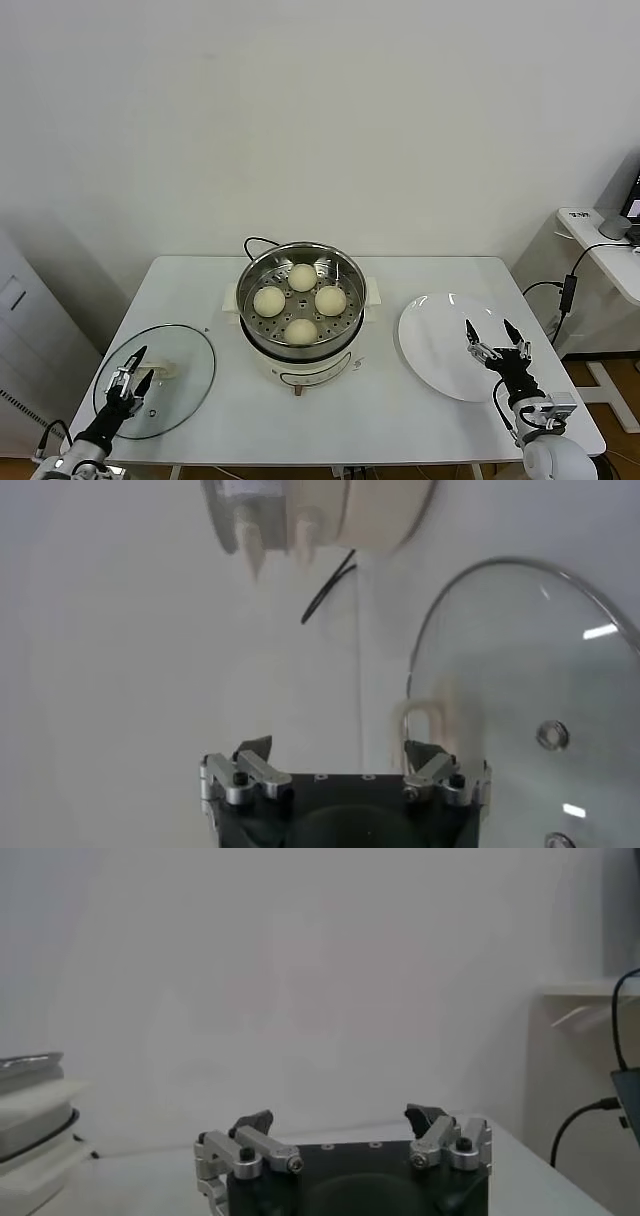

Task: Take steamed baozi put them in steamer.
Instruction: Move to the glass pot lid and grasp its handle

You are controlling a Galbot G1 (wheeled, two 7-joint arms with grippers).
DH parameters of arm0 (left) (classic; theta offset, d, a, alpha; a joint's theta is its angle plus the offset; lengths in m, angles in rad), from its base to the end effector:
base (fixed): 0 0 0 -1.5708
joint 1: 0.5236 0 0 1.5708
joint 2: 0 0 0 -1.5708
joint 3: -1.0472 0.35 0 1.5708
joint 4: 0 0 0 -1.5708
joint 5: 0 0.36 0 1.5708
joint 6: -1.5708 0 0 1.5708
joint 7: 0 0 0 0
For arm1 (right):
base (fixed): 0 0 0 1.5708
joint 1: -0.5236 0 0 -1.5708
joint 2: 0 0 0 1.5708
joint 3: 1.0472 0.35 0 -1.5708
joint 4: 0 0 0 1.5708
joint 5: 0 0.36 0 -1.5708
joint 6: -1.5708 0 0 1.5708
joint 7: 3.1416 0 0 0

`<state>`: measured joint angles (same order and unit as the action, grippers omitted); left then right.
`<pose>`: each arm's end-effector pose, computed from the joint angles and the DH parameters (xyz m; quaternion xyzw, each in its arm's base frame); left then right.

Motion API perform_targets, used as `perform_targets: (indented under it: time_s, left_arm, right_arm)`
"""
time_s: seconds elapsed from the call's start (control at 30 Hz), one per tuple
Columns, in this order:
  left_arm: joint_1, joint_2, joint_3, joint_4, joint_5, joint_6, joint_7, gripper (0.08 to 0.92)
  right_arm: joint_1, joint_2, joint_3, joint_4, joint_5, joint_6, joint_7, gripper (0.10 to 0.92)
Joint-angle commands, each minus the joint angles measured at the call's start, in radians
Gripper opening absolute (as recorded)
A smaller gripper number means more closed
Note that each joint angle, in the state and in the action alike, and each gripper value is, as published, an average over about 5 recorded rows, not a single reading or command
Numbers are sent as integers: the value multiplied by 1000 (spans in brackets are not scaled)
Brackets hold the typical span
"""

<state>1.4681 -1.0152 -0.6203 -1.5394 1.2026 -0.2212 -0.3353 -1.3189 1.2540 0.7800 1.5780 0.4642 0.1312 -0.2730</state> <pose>0.2090 0.2201 -0.4098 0.0956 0.6566 0.7475 0.0315 0.2545 -0.1950 -0.3841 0.0069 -0.9987 -0.0497 0.0109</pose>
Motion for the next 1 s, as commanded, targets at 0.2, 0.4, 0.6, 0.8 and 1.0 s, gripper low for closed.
perform_targets:
  time_s: [0.2,0.4,0.6,0.8,1.0]
  left_arm:
    - [-144,-15,21,123,121,-5,-3,823]
    - [-134,-11,22,102,82,-9,0,790]
    - [-123,-11,23,58,47,-15,5,628]
    - [-119,5,9,-19,-21,-12,30,455]
    - [-126,40,-23,-88,-96,-2,106,282]
  right_arm:
    - [-1,11,13,-19,-13,4,-17,823]
    - [5,11,14,-30,-18,3,-24,823]
    - [14,11,13,-36,-23,1,-29,823]
    - [13,9,16,-35,-22,1,-33,823]
    - [13,8,21,-29,-20,0,-34,823]
